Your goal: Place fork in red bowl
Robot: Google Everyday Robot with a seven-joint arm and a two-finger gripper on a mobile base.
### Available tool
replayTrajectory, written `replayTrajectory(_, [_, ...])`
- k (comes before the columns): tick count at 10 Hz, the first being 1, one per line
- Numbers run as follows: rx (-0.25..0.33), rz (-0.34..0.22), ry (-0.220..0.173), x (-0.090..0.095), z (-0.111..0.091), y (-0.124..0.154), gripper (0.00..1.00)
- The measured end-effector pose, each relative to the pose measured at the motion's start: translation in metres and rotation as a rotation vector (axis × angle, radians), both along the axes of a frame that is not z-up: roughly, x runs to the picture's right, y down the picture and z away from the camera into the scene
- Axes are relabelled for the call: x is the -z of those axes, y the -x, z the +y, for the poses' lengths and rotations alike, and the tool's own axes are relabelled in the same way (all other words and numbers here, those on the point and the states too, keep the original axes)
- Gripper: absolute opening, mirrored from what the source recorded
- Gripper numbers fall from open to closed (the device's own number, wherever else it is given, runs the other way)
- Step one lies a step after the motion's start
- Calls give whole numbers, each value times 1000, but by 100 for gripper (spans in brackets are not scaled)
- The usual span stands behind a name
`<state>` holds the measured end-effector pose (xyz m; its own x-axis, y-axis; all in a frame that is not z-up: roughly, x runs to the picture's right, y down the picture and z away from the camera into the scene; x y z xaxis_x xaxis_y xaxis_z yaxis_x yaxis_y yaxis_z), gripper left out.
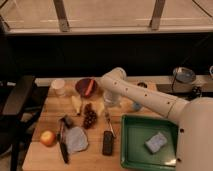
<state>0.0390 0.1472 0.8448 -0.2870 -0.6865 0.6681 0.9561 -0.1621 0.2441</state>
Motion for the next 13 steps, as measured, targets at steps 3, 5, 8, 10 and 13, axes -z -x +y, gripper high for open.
replayTrajectory(3, [5,-34,70,-2,30,4,80])
replayTrajectory(5, [3,-55,109,-2,50,9,80])
replayTrajectory(8, [-5,-72,169,-10,69,16,80])
replayTrajectory(10, [2,-60,171,-11,69,9,69])
replayTrajectory(13, [-5,-61,168,-10,66,9,36])
